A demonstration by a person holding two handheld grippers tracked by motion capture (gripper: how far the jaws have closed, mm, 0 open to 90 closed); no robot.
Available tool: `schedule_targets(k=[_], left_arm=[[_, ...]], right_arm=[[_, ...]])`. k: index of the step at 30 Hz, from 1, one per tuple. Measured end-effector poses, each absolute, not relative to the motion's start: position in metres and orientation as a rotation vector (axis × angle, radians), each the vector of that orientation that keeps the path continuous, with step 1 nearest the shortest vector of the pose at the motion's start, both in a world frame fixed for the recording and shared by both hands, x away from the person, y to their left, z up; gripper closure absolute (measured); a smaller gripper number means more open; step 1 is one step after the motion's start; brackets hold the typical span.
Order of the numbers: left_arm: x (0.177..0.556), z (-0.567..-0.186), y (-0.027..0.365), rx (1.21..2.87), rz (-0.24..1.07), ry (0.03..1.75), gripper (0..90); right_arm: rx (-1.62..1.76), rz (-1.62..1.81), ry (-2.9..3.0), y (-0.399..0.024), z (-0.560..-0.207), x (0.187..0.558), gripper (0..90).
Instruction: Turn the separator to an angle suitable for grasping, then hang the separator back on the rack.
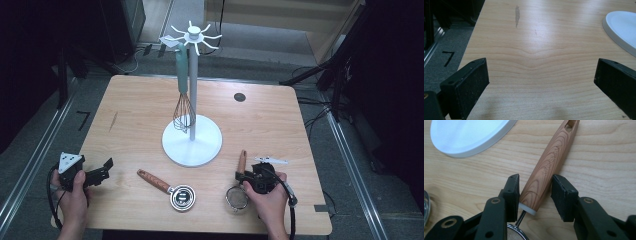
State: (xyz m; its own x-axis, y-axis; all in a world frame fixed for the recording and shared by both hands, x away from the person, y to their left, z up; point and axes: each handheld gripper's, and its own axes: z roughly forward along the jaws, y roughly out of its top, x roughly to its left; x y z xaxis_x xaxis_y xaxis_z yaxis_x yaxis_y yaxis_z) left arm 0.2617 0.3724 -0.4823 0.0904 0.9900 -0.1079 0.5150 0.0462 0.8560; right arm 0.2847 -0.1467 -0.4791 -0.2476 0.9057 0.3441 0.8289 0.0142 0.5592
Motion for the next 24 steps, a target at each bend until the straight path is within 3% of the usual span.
schedule_targets(k=[13,16,24], left_arm=[[0.262,-0.482,0.373,1.575,0.754,1.534,0.0],[0.262,-0.482,0.373,1.575,0.753,1.535,0.0],[0.262,-0.482,0.373,1.576,0.753,1.534,0.0]], right_arm=[[1.637,0.845,2.229,-0.156,-0.478,0.287,61.9],[1.634,0.830,2.242,-0.158,-0.481,0.288,56.3],[1.633,0.859,2.232,-0.163,-0.475,0.288,52.5]])
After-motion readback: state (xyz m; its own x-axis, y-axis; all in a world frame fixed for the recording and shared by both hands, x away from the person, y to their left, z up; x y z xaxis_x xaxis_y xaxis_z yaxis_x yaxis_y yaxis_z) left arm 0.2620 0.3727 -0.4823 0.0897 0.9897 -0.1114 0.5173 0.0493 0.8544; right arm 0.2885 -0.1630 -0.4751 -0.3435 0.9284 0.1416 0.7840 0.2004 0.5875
